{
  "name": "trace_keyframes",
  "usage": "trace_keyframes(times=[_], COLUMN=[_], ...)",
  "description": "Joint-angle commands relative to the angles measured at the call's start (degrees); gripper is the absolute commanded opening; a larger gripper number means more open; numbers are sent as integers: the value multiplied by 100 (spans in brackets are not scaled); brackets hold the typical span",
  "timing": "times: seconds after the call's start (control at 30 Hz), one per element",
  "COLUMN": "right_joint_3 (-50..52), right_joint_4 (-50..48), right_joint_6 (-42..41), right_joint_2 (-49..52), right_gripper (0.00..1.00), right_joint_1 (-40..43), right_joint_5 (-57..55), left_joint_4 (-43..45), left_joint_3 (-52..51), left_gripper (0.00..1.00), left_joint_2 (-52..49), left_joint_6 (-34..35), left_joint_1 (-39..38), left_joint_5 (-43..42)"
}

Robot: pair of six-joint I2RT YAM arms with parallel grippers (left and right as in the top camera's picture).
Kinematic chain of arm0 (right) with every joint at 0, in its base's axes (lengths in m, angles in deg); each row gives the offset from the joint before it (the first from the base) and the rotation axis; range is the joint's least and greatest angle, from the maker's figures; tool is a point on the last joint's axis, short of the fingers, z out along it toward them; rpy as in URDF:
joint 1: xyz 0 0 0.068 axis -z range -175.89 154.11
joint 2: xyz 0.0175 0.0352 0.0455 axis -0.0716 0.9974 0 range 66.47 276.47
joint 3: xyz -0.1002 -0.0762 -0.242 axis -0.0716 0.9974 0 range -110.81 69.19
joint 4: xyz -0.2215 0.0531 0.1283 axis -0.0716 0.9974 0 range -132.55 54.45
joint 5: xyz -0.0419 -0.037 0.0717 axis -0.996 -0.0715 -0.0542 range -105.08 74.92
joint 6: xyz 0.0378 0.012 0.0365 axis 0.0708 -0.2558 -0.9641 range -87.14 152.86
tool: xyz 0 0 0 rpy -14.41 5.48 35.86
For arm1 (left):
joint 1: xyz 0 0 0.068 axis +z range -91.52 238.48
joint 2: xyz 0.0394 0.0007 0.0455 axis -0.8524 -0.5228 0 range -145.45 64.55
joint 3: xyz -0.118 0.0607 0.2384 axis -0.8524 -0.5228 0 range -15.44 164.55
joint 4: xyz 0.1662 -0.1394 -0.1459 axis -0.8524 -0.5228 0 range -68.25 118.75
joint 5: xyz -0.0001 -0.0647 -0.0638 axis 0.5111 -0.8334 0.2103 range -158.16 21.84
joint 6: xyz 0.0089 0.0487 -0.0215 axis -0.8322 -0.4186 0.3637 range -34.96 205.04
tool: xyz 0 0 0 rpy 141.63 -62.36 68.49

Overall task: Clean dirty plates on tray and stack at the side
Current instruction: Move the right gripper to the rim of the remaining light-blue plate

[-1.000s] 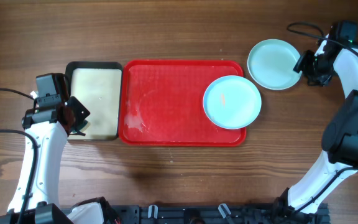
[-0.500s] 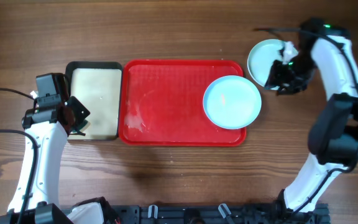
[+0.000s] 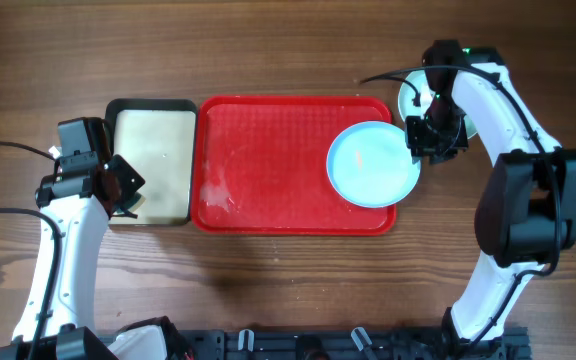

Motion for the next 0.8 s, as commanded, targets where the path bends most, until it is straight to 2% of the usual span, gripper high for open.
trace_keyframes(times=[0.0,0.2,0.37,0.47,0.5,0.6,0.77], right_joint_3=[227,492,597,597,597,597,599], right_joint_4=[-164,-498,-706,-778,-990,-1259,-1797], right_joint_6=[-203,-420,-417,-417,-417,-448,-1086], right_joint_2=[-131,-131,-131,-131,-131,-131,-129], right_gripper=[31,29,8,7,6,4,4], right_joint_1=[2,2,-11,-98,-280,-487,-1054], right_joint_5=[-181,17,723,1541,2201,2544,2559], left_joint_4=[17,17,17,17,17,17,20], left_joint_3=[-42,-42,-42,-42,-42,-42,-42], left_gripper=[4,4,4,4,4,4,4], left_joint_2=[94,94,94,94,94,94,94], left_joint_6=[-7,-7,-7,-7,-7,-7,-7], left_joint_1=[20,20,20,20,20,20,20], left_joint_5=[-13,-13,-13,-15,-61,-79,-74])
